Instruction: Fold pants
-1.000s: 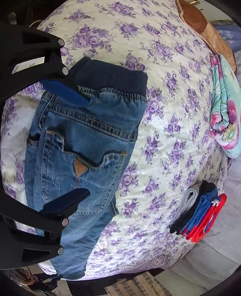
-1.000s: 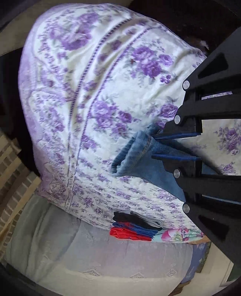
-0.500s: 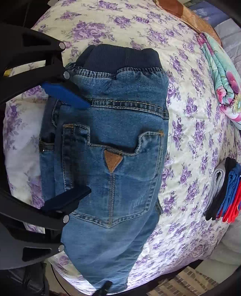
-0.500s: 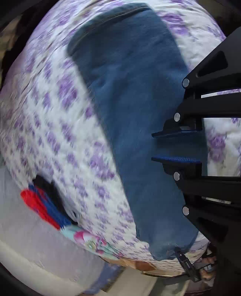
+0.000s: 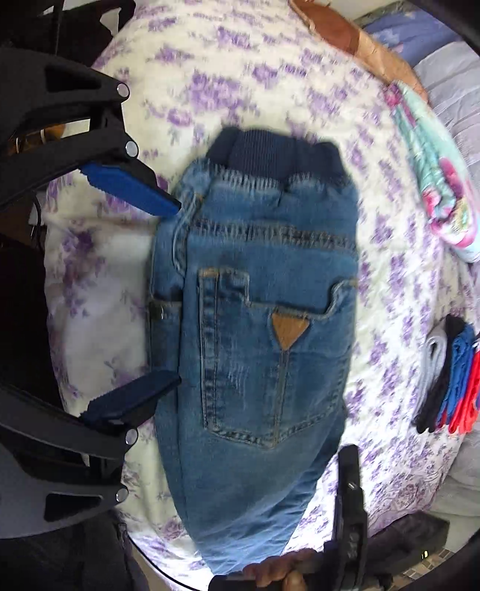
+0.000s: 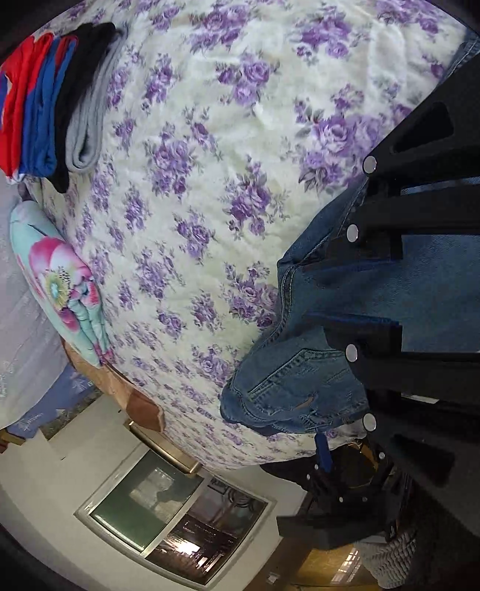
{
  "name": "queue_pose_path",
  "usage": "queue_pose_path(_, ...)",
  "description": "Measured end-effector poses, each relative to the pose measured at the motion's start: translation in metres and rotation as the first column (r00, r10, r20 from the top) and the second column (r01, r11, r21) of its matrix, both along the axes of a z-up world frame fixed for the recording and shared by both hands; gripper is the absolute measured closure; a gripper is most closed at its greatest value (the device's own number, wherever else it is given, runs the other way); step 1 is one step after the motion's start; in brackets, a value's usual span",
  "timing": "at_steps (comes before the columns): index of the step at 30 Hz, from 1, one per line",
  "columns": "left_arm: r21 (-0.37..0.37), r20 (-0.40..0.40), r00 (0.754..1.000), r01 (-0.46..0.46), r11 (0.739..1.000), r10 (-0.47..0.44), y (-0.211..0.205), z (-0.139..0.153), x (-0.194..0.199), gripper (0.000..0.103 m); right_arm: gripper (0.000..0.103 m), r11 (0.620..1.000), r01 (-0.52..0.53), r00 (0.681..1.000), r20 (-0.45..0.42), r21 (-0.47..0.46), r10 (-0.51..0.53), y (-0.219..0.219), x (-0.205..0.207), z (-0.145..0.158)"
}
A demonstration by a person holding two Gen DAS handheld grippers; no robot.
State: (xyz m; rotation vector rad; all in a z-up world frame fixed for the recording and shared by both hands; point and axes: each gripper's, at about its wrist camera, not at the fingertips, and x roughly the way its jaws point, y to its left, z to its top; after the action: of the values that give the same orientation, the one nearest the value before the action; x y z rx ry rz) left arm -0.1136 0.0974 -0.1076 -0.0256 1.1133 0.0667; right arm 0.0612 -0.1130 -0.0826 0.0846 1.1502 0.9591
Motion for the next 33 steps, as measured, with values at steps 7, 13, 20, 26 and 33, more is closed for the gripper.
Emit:
queue_pose_path(7, -0.139, 0.151, 0.978, -0.122, 0.983, 0.143, 0.029, 0.030, 0.016, 0.017, 0.060, 0.999, -0.006, 1.000, -0.006, -0.033, 0.006, 0.008, 0.011, -0.012)
queue_pose_path(13, -0.101, 0.059, 0.983, -0.166, 0.981, 0.173, 0.038, -0.001, 0.054, 0.016, 0.072, 0.996, -0.051, 0.998, -0.038, -0.069, 0.048, 0.016, 0.006, -0.023)
queue_pose_path(20, -0.054, 0.012, 0.980, -0.198, 0.979, 0.199, 0.043, -0.023, 0.032, 0.004, 0.102, 0.995, 0.018, 0.991, 0.137, -0.097, -0.005, 0.015, 0.013, 0.001)
queue_pose_path(26, -0.158, -0.035, 0.970, -0.244, 0.957, 0.242, 0.057, -0.026, 0.025, 0.005, 0.103, 0.973, 0.197, 0.980, 0.056, -0.119, -0.192, -0.012, 0.048, -0.032)
queue_pose_path(33, -0.203, 0.106, 0.949, -0.271, 0.941, 0.297, 0.069, 0.016, 0.012, 0.005, 0.103, 0.998, 0.063, 0.994, 0.093, -0.019, -0.061, 0.004, -0.002, 0.011)
